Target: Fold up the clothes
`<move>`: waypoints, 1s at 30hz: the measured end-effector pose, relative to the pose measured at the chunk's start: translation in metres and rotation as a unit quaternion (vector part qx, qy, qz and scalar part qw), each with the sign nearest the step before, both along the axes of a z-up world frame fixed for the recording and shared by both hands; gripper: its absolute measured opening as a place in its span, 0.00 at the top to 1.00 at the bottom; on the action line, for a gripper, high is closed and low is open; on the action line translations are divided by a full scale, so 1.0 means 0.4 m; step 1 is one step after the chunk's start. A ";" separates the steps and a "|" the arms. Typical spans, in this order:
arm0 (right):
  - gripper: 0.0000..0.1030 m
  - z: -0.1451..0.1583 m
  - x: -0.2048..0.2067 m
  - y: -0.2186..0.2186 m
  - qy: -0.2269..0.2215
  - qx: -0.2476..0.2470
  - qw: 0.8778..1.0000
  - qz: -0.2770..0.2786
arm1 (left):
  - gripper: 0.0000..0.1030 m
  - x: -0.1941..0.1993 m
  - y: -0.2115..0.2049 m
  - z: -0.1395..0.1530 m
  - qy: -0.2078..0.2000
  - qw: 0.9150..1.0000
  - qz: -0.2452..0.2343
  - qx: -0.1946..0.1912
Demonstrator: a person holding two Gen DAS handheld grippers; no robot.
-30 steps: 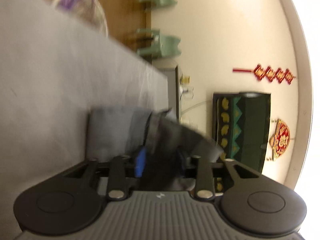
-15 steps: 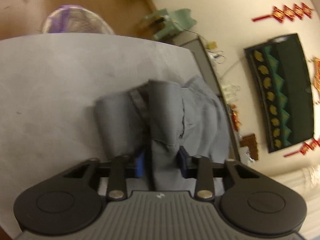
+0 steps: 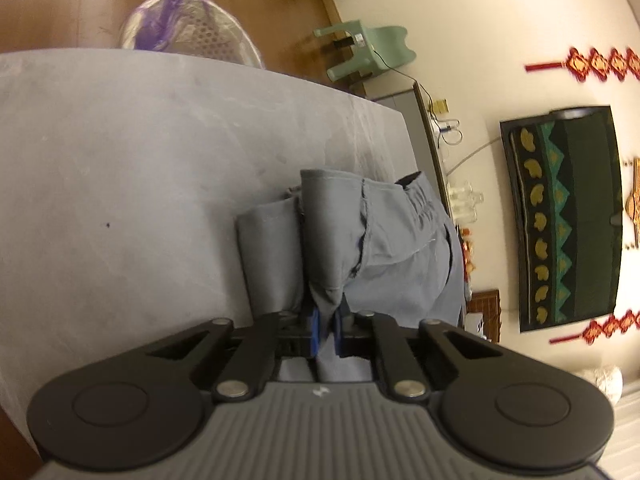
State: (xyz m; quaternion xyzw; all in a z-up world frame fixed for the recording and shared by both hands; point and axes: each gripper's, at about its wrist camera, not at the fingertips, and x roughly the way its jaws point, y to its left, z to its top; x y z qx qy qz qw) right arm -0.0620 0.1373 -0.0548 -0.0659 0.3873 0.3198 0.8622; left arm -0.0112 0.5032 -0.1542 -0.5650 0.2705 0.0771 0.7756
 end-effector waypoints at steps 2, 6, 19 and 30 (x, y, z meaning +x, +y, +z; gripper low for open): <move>1.00 0.012 0.006 -0.028 0.004 0.000 1.000 -0.006 | 0.86 -0.009 -0.012 0.019 -0.001 1.000 0.005 0.011; 0.85 0.048 0.070 -0.070 0.003 0.017 0.999 -0.029 | 0.65 -0.043 -0.068 0.098 -0.027 0.998 -0.005 0.058; 0.64 0.014 -0.015 0.141 -0.180 -0.140 0.968 0.106 | 0.58 -0.004 -0.300 0.125 -0.014 0.985 -0.144 0.089; 0.64 0.010 -0.034 0.231 -0.241 -0.236 0.925 0.175 | 0.59 0.077 -0.392 0.063 0.008 0.973 -0.217 0.083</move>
